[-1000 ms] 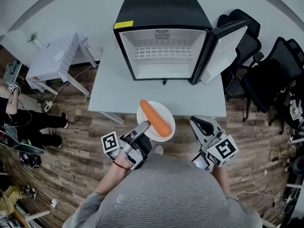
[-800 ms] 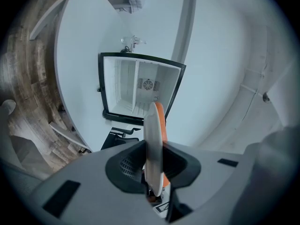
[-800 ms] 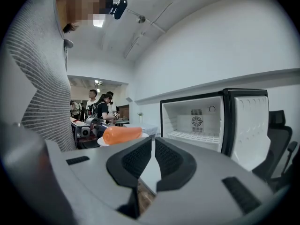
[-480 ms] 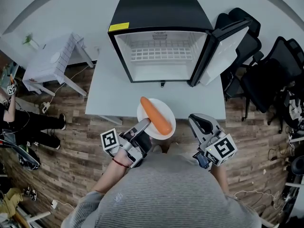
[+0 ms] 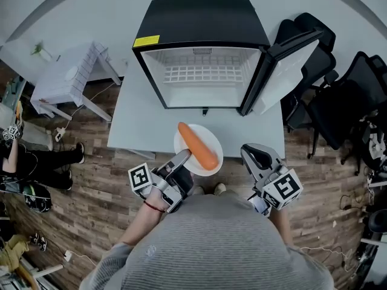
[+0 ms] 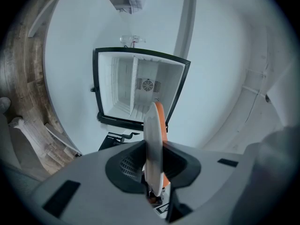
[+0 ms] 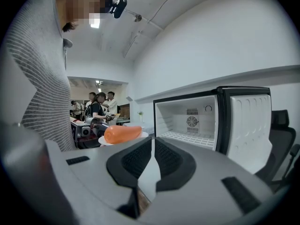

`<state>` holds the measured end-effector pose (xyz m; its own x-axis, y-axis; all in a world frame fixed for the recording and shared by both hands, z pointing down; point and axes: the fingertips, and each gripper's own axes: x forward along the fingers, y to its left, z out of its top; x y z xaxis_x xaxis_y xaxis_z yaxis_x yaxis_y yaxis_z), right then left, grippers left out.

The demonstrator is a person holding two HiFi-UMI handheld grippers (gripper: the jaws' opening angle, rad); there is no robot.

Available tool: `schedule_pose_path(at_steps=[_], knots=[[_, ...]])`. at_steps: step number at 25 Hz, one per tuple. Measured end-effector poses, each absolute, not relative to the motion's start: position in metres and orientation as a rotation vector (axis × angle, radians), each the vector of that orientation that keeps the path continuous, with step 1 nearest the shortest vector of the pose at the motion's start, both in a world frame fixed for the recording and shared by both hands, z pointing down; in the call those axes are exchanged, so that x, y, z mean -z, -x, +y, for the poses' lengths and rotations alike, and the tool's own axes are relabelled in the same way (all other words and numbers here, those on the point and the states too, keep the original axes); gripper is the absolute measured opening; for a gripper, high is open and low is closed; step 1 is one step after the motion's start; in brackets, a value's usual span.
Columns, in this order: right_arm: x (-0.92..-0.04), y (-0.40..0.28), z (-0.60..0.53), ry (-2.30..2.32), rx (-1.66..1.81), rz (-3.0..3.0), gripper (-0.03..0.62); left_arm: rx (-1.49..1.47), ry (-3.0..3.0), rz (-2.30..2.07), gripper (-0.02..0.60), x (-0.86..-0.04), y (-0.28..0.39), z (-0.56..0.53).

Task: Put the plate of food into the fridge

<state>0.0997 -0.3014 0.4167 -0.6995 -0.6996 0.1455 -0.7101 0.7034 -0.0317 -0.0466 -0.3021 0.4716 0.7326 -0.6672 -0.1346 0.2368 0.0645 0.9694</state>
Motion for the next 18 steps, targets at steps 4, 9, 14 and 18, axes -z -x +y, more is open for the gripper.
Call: schedule_pose_path(at_steps=[4, 9, 14, 18], knots=[[-0.417, -0.106, -0.311, -1.156, -0.131, -2.792, 0.017, 0.713, -1.344, -0.410, 0.075, -0.474, 0.043, -0.312], [-0.420, -0.111, -0.321, -1.145, -0.135, -2.797, 0.017, 0.701, -1.359, -0.420, 0.075, -0.474, 0.036, -0.324], [-0.418, -0.113, -0.329, -1.142, -0.133, -2.822, 0.017, 0.670, -1.392, -0.425, 0.075, -0.472, 0.031, -0.340], [-0.417, -0.115, -0.334, -1.140, -0.124, -2.836, 0.017, 0.658, -1.404, -0.415, 0.075, -0.470, 0.027, -0.358]])
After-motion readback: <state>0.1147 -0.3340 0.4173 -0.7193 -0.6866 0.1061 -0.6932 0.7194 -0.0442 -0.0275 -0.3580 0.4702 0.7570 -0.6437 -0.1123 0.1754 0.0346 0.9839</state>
